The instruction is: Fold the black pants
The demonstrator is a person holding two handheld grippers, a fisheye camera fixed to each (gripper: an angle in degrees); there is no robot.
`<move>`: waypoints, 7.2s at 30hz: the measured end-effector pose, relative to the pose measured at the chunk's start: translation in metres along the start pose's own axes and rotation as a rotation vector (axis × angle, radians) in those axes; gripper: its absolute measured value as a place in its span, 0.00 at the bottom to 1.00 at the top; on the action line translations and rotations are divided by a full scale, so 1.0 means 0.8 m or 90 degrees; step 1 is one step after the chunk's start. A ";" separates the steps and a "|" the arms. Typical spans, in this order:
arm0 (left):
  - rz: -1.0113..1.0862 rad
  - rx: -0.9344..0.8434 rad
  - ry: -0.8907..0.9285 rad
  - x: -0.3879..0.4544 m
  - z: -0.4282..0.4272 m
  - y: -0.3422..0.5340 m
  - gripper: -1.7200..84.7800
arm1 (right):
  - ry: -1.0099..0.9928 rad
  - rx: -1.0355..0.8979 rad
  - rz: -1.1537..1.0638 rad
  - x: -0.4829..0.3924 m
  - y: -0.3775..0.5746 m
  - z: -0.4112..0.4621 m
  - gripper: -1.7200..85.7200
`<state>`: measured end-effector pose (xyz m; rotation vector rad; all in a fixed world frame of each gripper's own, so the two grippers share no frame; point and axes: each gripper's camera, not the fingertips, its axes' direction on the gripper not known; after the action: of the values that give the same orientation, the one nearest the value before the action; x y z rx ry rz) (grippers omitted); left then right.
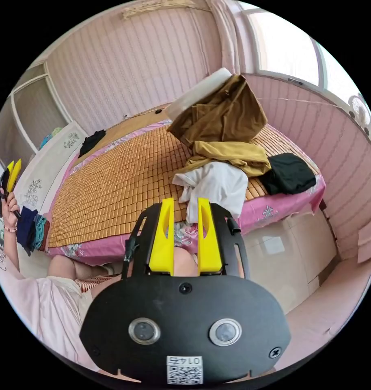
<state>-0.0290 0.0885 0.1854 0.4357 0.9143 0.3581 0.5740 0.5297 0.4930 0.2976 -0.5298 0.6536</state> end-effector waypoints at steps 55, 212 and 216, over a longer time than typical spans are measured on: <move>0.726 -0.636 0.218 0.389 1.189 0.126 0.08 | 0.134 0.279 0.394 0.445 -0.129 -0.217 0.15; -0.283 0.126 -0.665 -0.111 -0.637 0.144 0.03 | -0.467 -0.037 -0.857 -0.861 -0.011 0.351 0.06; -0.445 0.021 -0.795 -0.181 -0.658 0.212 0.06 | -0.426 -0.047 -0.837 -0.873 0.071 0.411 0.14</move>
<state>-0.5609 0.2746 0.0878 0.2606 -0.1908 -0.5531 -0.0521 0.0877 0.3839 0.7034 -0.8399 -0.7752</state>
